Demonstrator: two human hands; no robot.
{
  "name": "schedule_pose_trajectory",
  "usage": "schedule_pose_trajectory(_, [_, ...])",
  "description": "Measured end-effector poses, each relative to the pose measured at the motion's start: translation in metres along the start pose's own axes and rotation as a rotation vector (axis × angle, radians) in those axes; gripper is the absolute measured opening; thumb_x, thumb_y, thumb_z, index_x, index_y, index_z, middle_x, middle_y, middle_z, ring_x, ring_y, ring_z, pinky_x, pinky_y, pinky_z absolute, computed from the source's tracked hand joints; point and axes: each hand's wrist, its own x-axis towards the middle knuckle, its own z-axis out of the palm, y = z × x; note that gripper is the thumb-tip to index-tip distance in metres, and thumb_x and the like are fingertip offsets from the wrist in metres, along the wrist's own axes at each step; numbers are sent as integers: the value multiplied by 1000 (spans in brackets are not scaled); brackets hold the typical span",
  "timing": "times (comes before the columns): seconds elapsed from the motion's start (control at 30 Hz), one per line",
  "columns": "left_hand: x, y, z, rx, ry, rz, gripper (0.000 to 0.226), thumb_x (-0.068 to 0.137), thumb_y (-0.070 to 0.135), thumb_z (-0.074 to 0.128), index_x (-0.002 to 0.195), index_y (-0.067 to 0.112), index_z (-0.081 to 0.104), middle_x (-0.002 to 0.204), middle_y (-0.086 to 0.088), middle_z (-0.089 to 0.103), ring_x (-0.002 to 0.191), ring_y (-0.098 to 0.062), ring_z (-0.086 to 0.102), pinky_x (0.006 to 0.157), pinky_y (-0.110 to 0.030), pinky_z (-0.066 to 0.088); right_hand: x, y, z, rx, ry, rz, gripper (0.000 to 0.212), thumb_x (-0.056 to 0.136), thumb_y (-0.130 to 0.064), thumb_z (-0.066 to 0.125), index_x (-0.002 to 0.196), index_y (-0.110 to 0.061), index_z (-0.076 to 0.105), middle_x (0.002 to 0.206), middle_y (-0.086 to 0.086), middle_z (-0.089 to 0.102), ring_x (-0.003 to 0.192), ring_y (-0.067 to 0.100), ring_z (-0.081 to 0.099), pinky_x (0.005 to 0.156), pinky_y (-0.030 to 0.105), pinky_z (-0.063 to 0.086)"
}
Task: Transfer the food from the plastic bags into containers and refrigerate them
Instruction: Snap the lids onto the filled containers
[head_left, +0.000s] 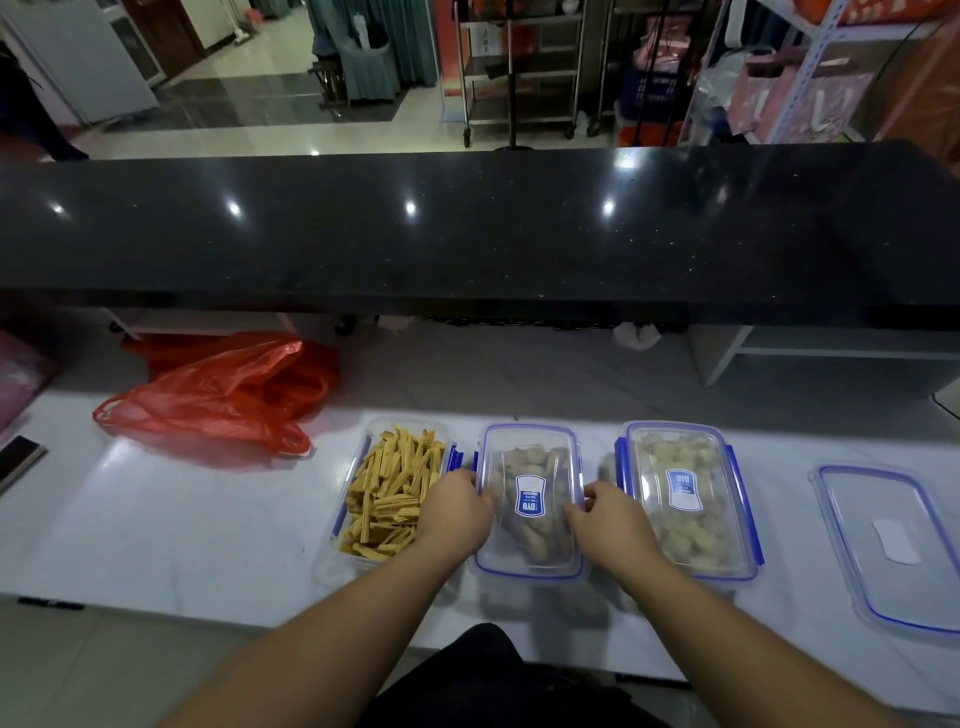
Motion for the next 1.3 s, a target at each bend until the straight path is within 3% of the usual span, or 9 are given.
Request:
schedule_pose_trajectory(0.4, [11, -10, 9, 22, -12, 2, 22, 102, 27, 57, 110, 14, 74, 96, 0, 75, 82, -17, 67, 75, -32, 56, 6, -4, 1, -74, -2, 4, 15, 96, -29, 60, 87, -17, 60, 89, 5, 69, 77, 23, 57, 67, 30, 38])
schedule_pose_trajectory(0.5, [13, -9, 12, 7, -51, -37, 27, 105, 27, 52, 124, 14, 66, 110, -4, 73, 93, -21, 65, 78, -31, 51, 8, -9, 0, -105, -43, 30, 19, 98, -32, 57, 103, -15, 62, 106, 10, 72, 87, 28, 60, 72, 29, 40])
schedule_pose_trajectory(0.6, [16, -6, 13, -33, -118, -109, 38, 107, 28, 47, 142, 12, 53, 131, -11, 67, 116, -30, 64, 86, -33, 47, 9, -13, -2, -102, -93, 72, 39, 101, -37, 53, 128, -10, 58, 125, 14, 67, 111, 33, 63, 82, 33, 45])
schedule_pose_trajectory(0.77, [17, 0, 13, -38, -182, -174, 43, 109, 26, 41, 143, 1, 49, 137, -20, 61, 127, -37, 59, 101, -39, 48, 9, -17, -8, -93, -156, 125, 47, 103, -34, 52, 138, -3, 50, 136, 18, 61, 119, 34, 61, 82, 32, 44])
schedule_pose_trajectory(0.87, [18, 1, 12, -59, -197, -188, 42, 108, 27, 43, 140, 2, 52, 135, -19, 63, 120, -35, 62, 95, -39, 49, 9, -16, -12, -110, -160, 136, 48, 103, -33, 53, 138, -1, 51, 135, 19, 62, 119, 34, 61, 85, 33, 47])
schedule_pose_trajectory(1.03, [17, 0, 14, -108, -221, -186, 40, 105, 38, 51, 134, 10, 57, 116, -8, 66, 88, -20, 59, 66, -28, 45, 16, -6, -18, -146, -155, 164, 38, 102, -28, 53, 125, 1, 60, 124, 20, 67, 106, 34, 64, 74, 29, 42])
schedule_pose_trajectory(1.13, [17, 3, 12, -156, -192, -184, 34, 103, 38, 58, 121, 10, 62, 107, -6, 68, 91, -24, 65, 77, -34, 57, 18, -3, -18, -128, -156, 191, 34, 102, -24, 52, 121, 1, 61, 121, 19, 67, 90, 30, 57, 72, 28, 41])
schedule_pose_trajectory(1.2, [19, 3, 12, -177, -172, -179, 32, 101, 37, 62, 118, 11, 65, 108, -7, 71, 96, -26, 69, 83, -38, 61, 20, -1, -14, -87, -160, 206, 30, 101, -21, 51, 118, 1, 62, 120, 20, 67, 93, 30, 60, 74, 29, 44])
schedule_pose_trajectory(1.3, [17, 4, 12, -190, -108, -146, 32, 98, 33, 66, 124, 14, 67, 110, -5, 74, 96, -24, 69, 68, -30, 56, 19, 1, -11, 22, -157, 231, 29, 98, -21, 51, 115, 0, 62, 114, 18, 67, 97, 32, 64, 81, 34, 53])
